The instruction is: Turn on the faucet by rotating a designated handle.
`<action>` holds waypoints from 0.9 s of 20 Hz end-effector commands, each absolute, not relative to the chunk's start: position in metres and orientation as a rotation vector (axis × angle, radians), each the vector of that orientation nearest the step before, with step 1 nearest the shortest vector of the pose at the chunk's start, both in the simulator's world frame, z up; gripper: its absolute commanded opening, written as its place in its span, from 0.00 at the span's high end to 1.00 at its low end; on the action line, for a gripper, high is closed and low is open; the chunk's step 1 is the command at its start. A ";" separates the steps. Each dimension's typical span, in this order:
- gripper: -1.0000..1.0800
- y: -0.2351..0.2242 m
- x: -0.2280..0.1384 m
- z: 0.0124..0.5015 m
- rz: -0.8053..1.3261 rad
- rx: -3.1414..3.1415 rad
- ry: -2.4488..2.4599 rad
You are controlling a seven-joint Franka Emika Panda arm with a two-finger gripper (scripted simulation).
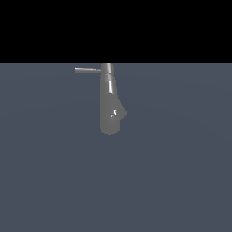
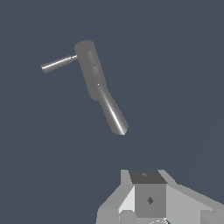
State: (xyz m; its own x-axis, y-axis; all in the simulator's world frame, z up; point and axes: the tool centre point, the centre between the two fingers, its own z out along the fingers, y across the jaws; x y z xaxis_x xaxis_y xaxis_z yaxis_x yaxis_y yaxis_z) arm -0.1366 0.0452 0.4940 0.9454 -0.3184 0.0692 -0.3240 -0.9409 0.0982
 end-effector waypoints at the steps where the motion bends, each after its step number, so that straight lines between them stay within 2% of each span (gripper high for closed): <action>1: 1.00 0.050 -0.120 0.489 0.082 2.969 -0.571; 18: 1.00 0.086 -0.014 0.433 0.104 2.808 -1.047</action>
State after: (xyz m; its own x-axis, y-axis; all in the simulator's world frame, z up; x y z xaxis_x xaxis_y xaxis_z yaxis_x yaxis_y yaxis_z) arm -0.0235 0.0824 0.4395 0.7747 -0.6225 0.1111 -0.6321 -0.7668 0.1115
